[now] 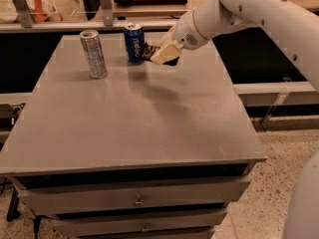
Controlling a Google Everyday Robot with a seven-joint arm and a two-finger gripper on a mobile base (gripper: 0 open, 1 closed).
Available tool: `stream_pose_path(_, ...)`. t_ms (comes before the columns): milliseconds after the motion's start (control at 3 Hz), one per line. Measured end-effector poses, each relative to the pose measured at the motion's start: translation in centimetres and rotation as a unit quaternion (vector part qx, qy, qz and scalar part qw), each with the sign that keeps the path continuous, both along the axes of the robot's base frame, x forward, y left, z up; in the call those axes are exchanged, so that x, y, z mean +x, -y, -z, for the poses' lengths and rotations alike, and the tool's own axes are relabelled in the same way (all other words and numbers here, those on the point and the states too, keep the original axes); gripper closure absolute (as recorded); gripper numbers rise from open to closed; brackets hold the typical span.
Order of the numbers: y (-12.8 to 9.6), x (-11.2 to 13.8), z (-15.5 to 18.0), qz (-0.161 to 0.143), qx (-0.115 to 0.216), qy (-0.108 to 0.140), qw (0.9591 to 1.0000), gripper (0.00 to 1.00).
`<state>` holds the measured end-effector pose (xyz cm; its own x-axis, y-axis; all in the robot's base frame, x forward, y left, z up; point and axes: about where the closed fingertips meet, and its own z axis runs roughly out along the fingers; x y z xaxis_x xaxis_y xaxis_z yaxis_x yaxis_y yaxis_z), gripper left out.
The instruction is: Move rxbar chocolate near pepsi can
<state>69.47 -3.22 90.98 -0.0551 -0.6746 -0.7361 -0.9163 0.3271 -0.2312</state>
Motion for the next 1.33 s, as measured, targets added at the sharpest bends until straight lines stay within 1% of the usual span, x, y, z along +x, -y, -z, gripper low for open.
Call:
stream_pose_path(333,1.3,2.5,0.5,0.036,0.002,0.000,0.9994,1.00)
stream_pose_path(667,2.0,3.9,1.2,0.068,0.008,0.004,0.9977,0.82)
stream_pose_path(1000,1.9,4.8,2.2,0.088,0.017,0.004,0.9959,0.59)
stream_pose_path(1333,1.9,5.4,2.8,0.100,0.026,0.004,0.9946,0.35)
